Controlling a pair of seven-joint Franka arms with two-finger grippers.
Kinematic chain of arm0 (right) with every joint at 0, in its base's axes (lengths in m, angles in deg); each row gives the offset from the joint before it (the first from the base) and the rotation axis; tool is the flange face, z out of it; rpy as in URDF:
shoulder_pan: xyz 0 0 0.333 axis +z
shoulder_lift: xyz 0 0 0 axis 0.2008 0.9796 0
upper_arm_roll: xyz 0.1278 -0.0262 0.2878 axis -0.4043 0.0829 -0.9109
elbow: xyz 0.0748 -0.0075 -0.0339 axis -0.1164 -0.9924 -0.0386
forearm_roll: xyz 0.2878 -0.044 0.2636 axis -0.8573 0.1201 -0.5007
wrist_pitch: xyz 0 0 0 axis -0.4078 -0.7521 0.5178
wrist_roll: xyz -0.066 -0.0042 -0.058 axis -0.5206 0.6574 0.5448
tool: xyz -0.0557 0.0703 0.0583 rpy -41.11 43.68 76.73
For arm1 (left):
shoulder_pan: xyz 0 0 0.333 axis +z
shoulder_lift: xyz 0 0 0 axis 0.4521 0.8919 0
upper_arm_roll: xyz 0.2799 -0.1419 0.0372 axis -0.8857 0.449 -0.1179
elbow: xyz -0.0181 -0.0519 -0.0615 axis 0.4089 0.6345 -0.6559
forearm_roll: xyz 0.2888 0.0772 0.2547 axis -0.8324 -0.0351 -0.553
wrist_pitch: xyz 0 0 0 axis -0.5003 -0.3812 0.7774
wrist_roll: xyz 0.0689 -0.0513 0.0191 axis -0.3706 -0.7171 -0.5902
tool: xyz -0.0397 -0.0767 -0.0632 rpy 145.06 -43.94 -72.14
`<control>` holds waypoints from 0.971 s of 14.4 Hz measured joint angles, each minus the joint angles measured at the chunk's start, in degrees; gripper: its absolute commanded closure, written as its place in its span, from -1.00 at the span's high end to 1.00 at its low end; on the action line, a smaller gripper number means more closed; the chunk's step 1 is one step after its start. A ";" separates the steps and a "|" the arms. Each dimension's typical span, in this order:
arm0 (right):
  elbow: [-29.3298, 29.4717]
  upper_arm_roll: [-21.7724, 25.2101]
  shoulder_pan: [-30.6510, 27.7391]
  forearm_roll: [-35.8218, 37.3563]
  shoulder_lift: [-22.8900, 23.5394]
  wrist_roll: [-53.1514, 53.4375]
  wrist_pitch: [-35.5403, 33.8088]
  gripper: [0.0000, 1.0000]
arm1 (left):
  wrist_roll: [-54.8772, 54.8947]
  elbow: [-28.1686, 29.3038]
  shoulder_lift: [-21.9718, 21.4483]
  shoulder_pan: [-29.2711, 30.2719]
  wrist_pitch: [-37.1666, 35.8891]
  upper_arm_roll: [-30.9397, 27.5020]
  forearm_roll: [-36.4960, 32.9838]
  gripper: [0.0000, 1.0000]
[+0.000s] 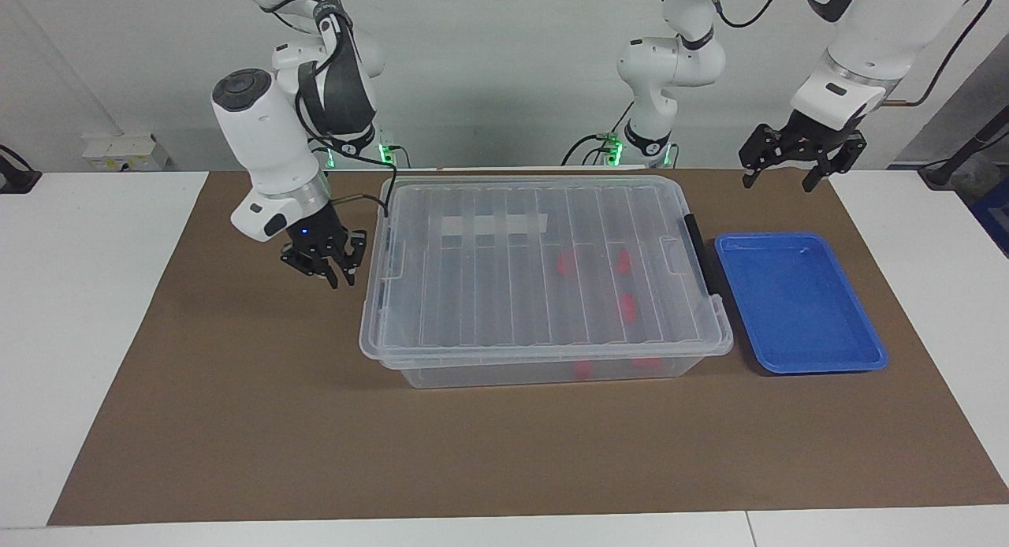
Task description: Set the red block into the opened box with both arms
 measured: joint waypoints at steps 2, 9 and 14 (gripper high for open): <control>1.40 0.03 -1.15 2.93 -1.37 0.05 -4.42 1.00 | 0.00 0.00 -0.03 0.02 0.00 -0.34 -0.03 1.00; 13.65 0.28 -6.35 3.58 -2.53 3.15 -25.55 1.00 | 0.00 0.00 -0.04 0.06 0.00 -1.10 -0.05 1.00; 17.90 0.31 -9.00 0.85 -2.56 5.04 -33.38 1.00 | 0.00 0.00 -0.05 0.07 0.00 -1.18 -0.05 1.00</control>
